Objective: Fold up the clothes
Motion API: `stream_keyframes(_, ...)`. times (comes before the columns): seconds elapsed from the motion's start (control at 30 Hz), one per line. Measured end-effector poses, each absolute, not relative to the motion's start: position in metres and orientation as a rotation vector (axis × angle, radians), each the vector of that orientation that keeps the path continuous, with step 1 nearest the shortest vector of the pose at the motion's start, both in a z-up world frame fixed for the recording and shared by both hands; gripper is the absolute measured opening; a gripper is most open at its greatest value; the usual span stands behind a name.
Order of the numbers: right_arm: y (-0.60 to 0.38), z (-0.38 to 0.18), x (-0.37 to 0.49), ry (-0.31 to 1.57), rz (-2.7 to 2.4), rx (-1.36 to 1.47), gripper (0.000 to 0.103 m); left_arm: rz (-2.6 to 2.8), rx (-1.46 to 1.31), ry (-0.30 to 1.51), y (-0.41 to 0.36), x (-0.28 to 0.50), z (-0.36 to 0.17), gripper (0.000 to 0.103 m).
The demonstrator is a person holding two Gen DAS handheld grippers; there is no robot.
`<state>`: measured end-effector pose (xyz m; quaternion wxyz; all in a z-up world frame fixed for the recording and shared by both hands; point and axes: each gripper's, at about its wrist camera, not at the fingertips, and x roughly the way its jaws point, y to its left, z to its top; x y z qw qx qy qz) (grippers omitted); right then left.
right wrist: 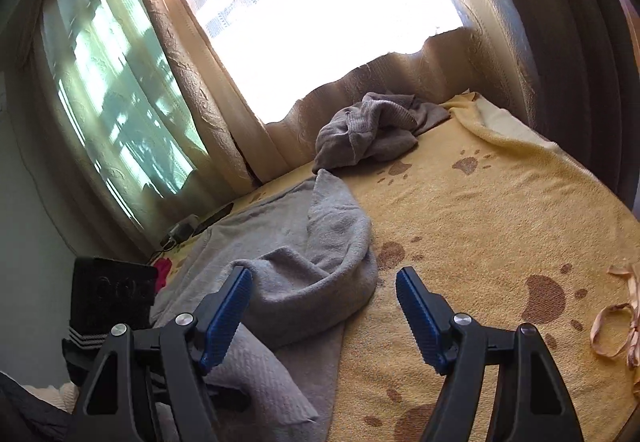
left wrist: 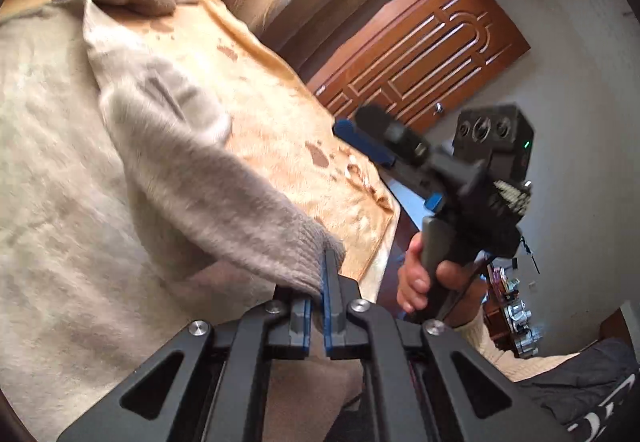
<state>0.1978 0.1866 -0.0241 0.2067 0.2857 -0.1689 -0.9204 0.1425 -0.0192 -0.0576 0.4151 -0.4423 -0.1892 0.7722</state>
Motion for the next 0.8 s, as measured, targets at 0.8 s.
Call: stream_keyframes(0.8, 0.063, -0.002, 0.060, 0.161, -2.442, 0.896, 0.076, 2.116, -0.869, -0.436, -0.177, 0.230, -0.023, 0.005)
